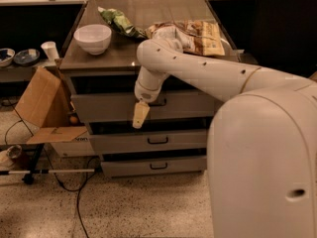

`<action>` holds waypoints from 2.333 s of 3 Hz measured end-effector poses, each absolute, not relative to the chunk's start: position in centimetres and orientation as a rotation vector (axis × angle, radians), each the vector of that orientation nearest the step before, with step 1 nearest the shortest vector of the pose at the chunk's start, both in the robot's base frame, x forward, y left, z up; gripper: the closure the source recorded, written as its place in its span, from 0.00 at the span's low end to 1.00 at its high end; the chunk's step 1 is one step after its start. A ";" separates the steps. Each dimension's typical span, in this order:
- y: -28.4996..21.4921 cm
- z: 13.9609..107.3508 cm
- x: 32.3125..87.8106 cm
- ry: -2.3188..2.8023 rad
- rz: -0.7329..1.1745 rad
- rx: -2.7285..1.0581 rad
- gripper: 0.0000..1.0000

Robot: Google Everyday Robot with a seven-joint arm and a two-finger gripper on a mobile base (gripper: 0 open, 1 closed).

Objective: Open top drawer

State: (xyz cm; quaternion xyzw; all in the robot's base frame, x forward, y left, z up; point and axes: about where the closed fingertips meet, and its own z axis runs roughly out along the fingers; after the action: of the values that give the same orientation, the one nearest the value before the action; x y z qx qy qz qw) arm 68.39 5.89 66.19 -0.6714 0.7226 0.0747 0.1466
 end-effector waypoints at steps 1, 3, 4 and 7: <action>5.1 67.5 66.2 2.098 0.179 -1.916 0.42; 4.3 68.8 63.1 2.108 0.191 -1.945 0.67; 4.0 69.4 61.5 2.104 0.218 -1.976 0.44; 2.7 70.1 56.2 2.107 0.244 -1.990 0.00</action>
Offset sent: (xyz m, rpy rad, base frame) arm -0.0590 -0.0226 0.0350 -0.0351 -0.0142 -0.0320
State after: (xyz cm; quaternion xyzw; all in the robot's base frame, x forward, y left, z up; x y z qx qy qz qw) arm 56.22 2.74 70.09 -0.6796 0.7195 0.0833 0.1163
